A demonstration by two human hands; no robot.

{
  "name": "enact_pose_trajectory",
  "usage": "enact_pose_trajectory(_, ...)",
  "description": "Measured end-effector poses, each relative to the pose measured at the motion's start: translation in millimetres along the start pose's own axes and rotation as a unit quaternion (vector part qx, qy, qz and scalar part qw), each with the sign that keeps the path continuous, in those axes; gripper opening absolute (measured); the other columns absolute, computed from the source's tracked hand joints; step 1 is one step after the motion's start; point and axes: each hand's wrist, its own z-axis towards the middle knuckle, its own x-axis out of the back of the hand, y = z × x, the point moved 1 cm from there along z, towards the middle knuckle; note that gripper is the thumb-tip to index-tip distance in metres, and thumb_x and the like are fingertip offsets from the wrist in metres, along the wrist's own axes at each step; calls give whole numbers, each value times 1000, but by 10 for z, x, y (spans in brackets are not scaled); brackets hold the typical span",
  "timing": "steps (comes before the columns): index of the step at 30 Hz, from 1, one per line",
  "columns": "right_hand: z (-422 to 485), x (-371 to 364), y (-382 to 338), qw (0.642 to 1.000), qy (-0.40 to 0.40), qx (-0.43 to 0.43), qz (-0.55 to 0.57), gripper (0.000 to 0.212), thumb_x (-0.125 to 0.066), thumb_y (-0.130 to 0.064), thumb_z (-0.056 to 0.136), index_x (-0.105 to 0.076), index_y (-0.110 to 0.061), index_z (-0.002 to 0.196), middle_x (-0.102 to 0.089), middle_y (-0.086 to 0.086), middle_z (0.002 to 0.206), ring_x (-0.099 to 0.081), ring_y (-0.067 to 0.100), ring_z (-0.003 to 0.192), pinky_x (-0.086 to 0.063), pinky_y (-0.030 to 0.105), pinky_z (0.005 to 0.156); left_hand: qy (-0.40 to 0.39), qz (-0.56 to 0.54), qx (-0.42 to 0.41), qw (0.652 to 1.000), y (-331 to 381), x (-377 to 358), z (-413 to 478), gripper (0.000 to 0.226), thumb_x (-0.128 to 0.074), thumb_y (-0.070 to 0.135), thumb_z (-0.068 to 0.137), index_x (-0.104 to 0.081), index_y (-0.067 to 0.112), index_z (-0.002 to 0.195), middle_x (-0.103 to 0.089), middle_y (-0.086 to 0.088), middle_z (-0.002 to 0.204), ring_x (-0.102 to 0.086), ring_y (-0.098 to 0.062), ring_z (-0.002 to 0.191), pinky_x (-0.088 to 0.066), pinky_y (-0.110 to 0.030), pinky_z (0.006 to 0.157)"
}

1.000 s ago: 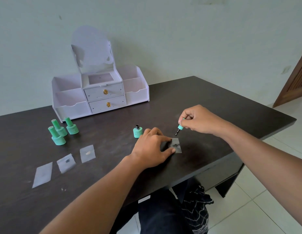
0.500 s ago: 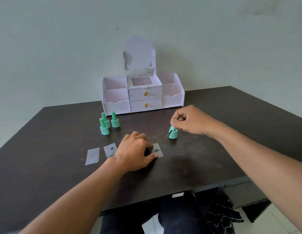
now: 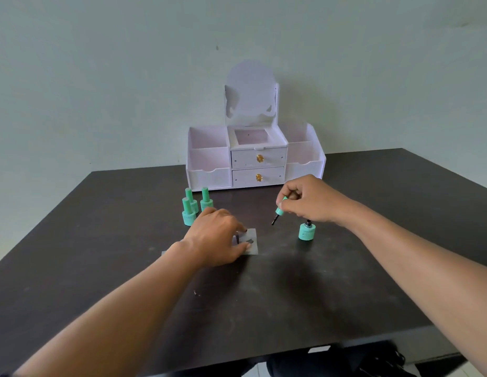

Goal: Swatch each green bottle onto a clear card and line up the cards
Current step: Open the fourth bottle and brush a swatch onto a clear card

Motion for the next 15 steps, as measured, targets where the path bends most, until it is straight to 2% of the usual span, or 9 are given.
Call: enact_pose_trajectory(15,98,-64,31,1000,-8,1,0,13,-65,-17,86,-77,-21,81,-61,8,68,-48,15,60,-41,29,61,19,-26,11,999,-60,-32,21,42,-60,52,85,-70,31,120,-72,12,114,-61,-12,111,-37,-33,104)
